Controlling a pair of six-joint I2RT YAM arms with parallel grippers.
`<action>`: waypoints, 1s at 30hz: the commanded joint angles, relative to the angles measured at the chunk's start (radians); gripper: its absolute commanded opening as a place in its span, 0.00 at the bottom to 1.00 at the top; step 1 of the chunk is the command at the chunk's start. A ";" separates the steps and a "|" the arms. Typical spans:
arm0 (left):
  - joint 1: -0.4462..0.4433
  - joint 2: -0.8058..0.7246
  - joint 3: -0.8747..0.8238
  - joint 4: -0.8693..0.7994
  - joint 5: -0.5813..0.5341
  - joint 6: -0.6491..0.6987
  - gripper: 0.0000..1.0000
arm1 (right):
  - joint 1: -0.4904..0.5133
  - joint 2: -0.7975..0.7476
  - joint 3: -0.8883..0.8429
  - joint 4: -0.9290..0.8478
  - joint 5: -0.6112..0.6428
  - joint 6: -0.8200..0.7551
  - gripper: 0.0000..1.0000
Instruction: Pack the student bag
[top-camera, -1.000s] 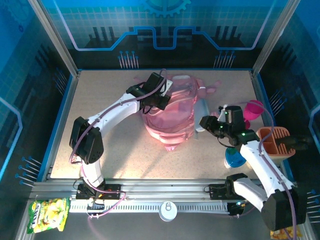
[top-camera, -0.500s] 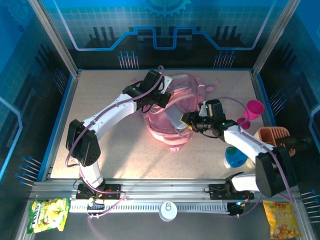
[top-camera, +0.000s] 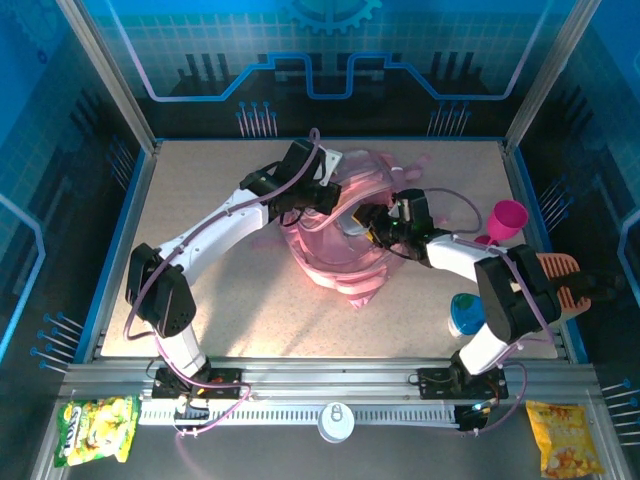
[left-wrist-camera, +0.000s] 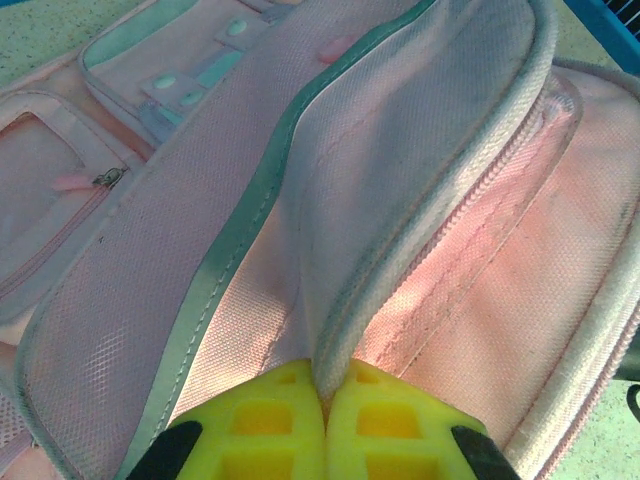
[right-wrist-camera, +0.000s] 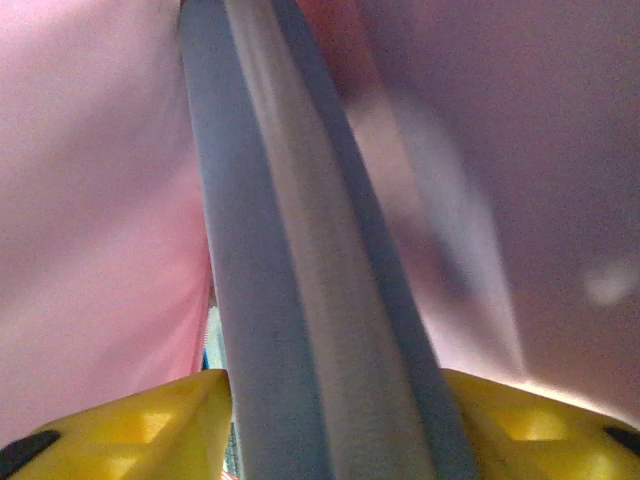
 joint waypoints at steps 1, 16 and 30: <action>-0.005 -0.064 0.011 0.084 0.042 -0.036 0.00 | 0.011 -0.038 -0.022 0.025 0.026 0.030 0.61; -0.004 -0.044 0.009 0.092 0.078 -0.044 0.00 | 0.046 -0.390 -0.169 -0.377 0.133 -0.072 0.65; -0.004 -0.060 0.003 0.071 0.077 -0.044 0.00 | 0.124 -0.116 0.003 -0.220 0.146 -0.055 0.39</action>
